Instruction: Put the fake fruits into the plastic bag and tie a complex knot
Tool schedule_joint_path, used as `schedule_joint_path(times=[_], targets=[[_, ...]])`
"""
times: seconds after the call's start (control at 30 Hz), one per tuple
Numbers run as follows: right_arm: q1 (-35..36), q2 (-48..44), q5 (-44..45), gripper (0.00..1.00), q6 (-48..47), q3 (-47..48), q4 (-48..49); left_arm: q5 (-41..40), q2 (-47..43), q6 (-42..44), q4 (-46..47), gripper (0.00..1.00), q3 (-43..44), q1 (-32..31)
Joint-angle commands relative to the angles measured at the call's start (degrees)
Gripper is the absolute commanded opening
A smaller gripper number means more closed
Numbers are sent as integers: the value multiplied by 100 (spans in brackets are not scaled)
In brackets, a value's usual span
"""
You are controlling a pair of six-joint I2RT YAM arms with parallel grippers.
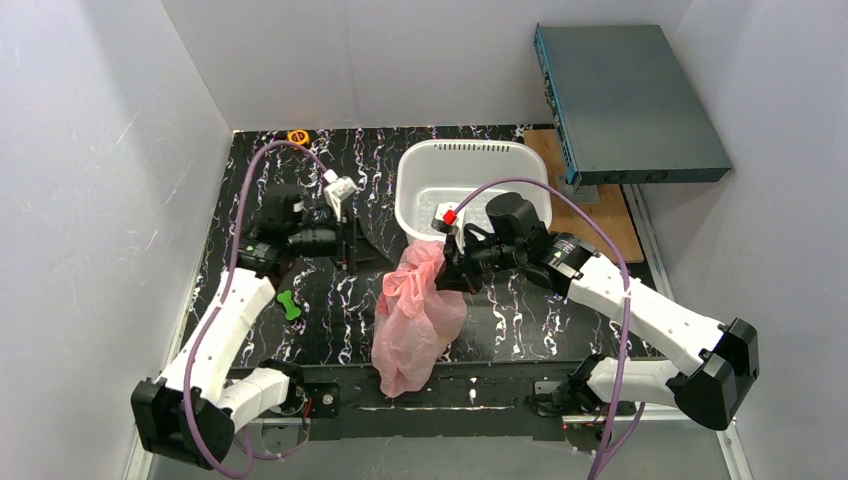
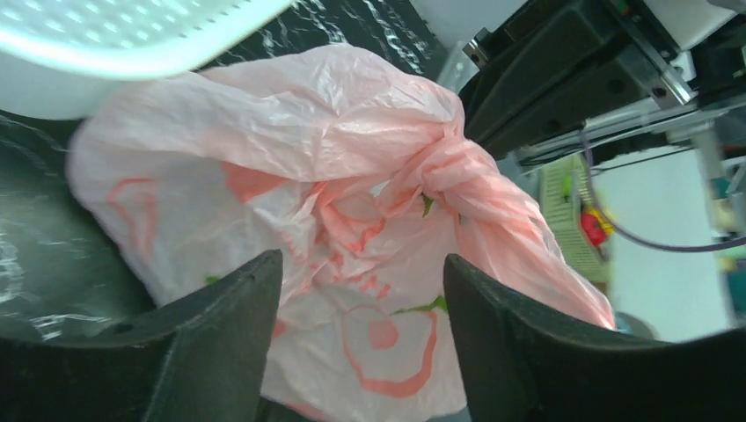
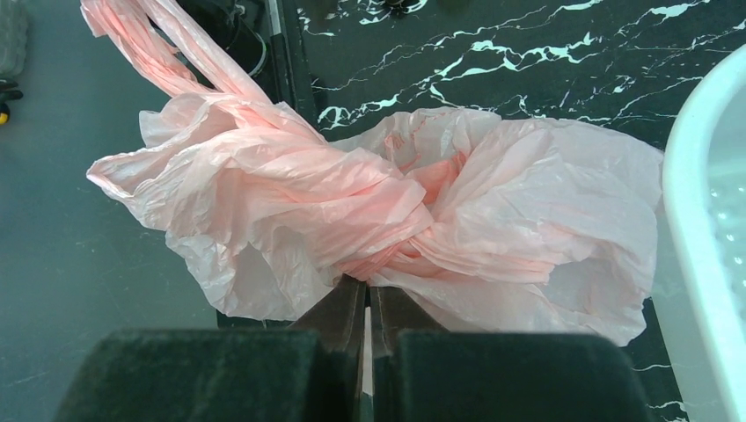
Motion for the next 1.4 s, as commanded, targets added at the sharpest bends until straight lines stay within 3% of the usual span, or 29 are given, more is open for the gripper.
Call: schedule_joint_path(times=[0.0,0.03,0.07,0.1,0.23,0.33,0.5,0.63,0.73,0.83,0.93,1.03,1.37], targets=[[20,-143,111,1,-162,-43,146,219,-274,1602,-2107,70,787,458],[16,-151,139,1,-170,-52,140,334,-272,2023,-2509,71,1003,473],[16,-148,152,1,-185,-54,123,570,-245,2523,-3038,88,1271,475],[16,-147,161,1,-189,-54,112,760,-201,2961,-3562,97,1529,467],[16,-139,172,1,-212,-65,65,963,-91,3059,-4445,98,2160,340],[17,-118,192,1,-233,-58,24,875,-131,2337,-3932,98,2176,169],[16,-156,216,1,-194,-108,-11,427,66,1864,-3450,100,2174,-301],[16,-144,258,1,-197,-86,-14,213,248,1426,-3025,95,2201,-728],[16,-143,254,1,-229,-43,-22,-166,348,1217,-2807,84,2073,-914],[16,-205,266,1,-310,-14,-85,-545,440,1124,-2832,53,1918,-898],[9,-395,359,1,-520,-32,-282,-866,497,1431,-3050,30,1834,-781],[-65,-625,402,1,-710,-80,-553,-1510,489,1593,-3175,2,1737,-614],[-1070,-1094,181,1,-1741,-210,-1768,-2706,522,1760,-3455,0,1377,104]])
